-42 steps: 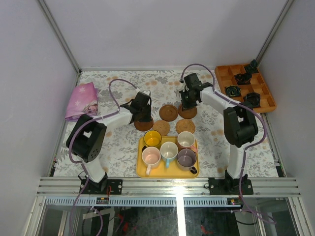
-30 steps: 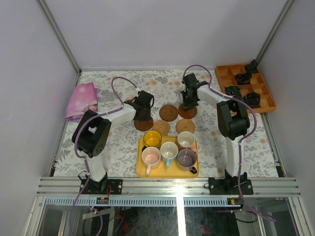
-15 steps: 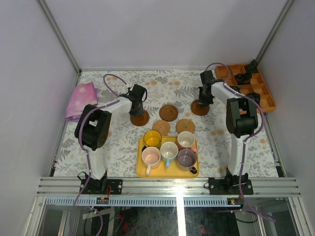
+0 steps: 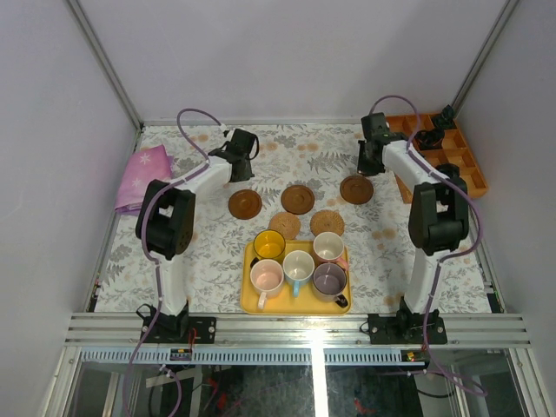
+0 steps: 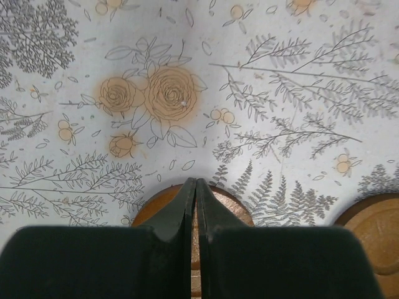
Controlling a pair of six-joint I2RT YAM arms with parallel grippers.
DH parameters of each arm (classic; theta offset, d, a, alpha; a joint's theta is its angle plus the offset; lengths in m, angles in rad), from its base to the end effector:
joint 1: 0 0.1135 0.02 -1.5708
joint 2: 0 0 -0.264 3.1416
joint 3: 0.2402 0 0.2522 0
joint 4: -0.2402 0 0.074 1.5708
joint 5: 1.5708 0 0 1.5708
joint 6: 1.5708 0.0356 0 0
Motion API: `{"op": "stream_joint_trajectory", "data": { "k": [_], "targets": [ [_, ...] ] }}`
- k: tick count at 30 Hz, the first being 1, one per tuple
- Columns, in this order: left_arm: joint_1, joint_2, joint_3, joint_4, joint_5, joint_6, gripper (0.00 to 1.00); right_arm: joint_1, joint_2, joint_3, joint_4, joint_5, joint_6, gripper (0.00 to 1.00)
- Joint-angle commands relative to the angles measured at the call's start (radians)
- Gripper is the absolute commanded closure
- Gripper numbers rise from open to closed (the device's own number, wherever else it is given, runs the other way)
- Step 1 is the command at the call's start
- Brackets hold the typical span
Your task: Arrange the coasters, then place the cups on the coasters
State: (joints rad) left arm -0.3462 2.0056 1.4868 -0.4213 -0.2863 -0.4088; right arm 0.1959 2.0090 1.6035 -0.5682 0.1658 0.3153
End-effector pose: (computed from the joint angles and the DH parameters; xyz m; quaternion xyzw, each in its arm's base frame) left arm 0.4149 -0.1390 0.1962 -0.0737 0.9391 0.0129 0.3354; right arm 0.4348 0.0803 0.2208 0.0811 0.9493 -0.0025 0.3036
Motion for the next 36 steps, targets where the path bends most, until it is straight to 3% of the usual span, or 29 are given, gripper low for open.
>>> {"op": "stream_joint_trajectory", "data": {
  "k": [1,9,15,23,28,33,36],
  "targets": [
    [0.003,-0.059,-0.015,0.026,0.062,0.025,1.00,-0.001,-0.132,-0.039,0.046,-0.080,-0.039,1.00],
    [-0.052,-0.105,-0.142,0.075,0.242,-0.003,1.00,0.026,-0.170,-0.130,0.130,-0.364,-0.100,1.00],
    [-0.131,-0.126,-0.161,0.079,0.327,0.049,1.00,0.140,-0.087,-0.041,0.081,-0.382,-0.188,1.00],
    [-0.152,-0.167,-0.229,0.071,0.314,0.012,1.00,0.221,0.064,0.064,0.062,-0.545,-0.162,1.00],
    [-0.152,-0.200,-0.274,0.058,0.295,-0.006,1.00,0.252,0.141,0.130,0.029,-0.570,-0.169,1.00],
    [-0.153,-0.247,-0.305,0.040,0.167,-0.047,1.00,0.264,0.182,0.147,0.030,-0.581,-0.163,1.00],
    [-0.151,-0.271,-0.303,0.026,0.053,-0.072,0.94,0.267,0.210,0.164,0.024,-0.580,-0.160,1.00]
  ]
}}
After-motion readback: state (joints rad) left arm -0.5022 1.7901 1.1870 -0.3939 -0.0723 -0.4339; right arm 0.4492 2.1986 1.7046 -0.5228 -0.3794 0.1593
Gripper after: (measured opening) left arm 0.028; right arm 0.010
